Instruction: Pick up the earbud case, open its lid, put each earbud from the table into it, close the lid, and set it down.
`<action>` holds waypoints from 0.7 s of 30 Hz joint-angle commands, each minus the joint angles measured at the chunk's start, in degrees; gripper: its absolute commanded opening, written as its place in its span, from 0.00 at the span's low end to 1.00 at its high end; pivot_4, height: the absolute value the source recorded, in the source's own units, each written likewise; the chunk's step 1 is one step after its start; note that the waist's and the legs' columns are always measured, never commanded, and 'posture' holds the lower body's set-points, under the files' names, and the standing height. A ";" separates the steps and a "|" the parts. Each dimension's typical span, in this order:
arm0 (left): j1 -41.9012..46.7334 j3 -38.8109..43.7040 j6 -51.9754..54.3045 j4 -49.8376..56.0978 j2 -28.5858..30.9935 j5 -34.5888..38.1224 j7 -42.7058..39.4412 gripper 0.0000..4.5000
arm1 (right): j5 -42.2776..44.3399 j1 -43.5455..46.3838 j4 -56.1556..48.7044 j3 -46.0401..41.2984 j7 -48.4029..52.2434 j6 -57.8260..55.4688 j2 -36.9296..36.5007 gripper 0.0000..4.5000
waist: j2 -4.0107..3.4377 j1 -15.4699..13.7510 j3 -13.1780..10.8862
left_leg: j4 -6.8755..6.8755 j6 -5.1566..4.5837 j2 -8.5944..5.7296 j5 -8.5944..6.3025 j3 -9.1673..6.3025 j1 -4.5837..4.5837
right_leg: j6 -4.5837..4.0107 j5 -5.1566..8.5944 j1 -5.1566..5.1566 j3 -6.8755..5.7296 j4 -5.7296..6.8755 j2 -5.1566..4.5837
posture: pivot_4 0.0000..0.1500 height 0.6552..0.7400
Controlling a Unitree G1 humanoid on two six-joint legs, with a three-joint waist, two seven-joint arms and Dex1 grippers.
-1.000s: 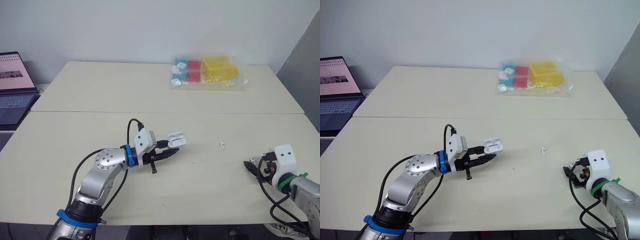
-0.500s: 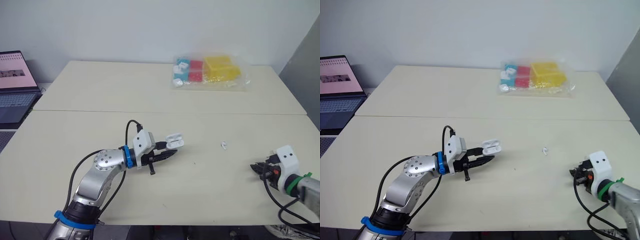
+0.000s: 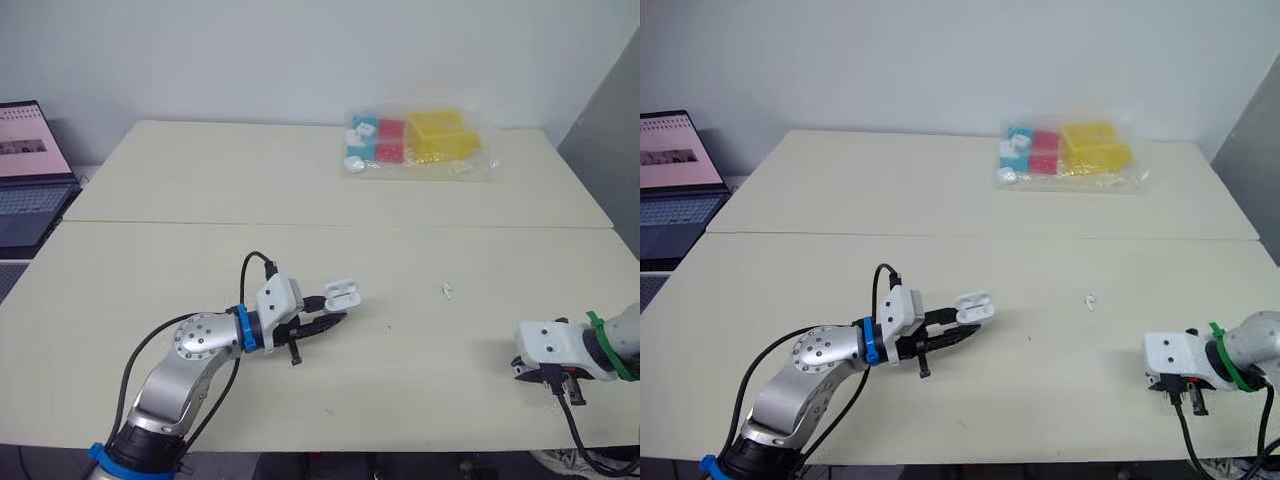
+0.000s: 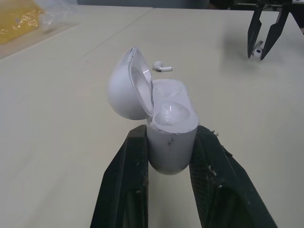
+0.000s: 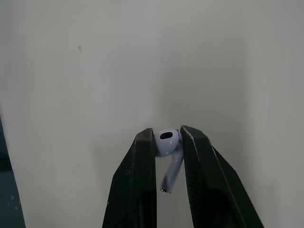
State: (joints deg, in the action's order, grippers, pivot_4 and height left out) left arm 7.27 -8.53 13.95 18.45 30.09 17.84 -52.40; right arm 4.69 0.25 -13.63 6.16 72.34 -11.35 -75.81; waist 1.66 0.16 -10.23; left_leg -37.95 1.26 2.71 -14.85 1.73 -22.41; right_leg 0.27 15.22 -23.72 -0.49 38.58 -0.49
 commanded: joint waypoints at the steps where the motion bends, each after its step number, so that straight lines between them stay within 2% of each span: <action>1: -0.98 0.67 -0.04 3.28 0.60 0.60 0.58 0.18 | -2.39 4.32 2.09 2.36 2.50 1.93 1.40 0.09 | 0.00 0.07 0.00 | 0.00 0.00 0.00 0.00 -0.01 0.01 | 0.00 0.00 0.00 0.01 0.01 0.00 | 1.00 1.00; 8: -1.90 0.59 0.57 4.48 0.73 0.61 1.34 0.18 | -4.05 6.33 2.82 4.39 3.71 1.03 3.02 0.09 | -0.03 -0.06 0.00 | 0.00 0.00 0.02 0.00 -0.04 0.03 | -0.02 0.01 0.01 -0.04 0.07 0.00 | 1.00 1.00; 16: -2.00 -0.04 1.16 4.79 0.74 0.75 1.60 0.18 | -5.17 6.96 2.71 3.60 2.44 1.52 5.23 0.71 | -0.02 -0.07 0.00 | -0.02 0.00 0.02 0.00 -0.04 0.13 | -0.02 0.00 0.09 -0.04 0.10 0.00 | 1.00 1.00; 21: -2.36 -0.14 1.41 4.88 0.87 0.76 1.49 0.18 | -1.10 5.03 -0.50 -0.87 4.03 -1.54 3.75 0.72 | -0.02 -0.09 0.00 | -0.01 0.00 0.02 0.00 -0.05 0.12 | -0.03 0.01 0.09 -0.03 0.10 0.00 | 1.00 1.00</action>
State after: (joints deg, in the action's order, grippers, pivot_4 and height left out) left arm 5.07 -8.59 15.75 20.87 30.67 17.86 -50.78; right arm 1.76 5.49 -12.12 8.32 75.53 -11.99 -70.85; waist 1.64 0.07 -10.23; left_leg -37.97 1.26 2.73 -14.85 1.69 -22.29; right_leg 0.24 15.23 -23.63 -0.51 38.69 -0.49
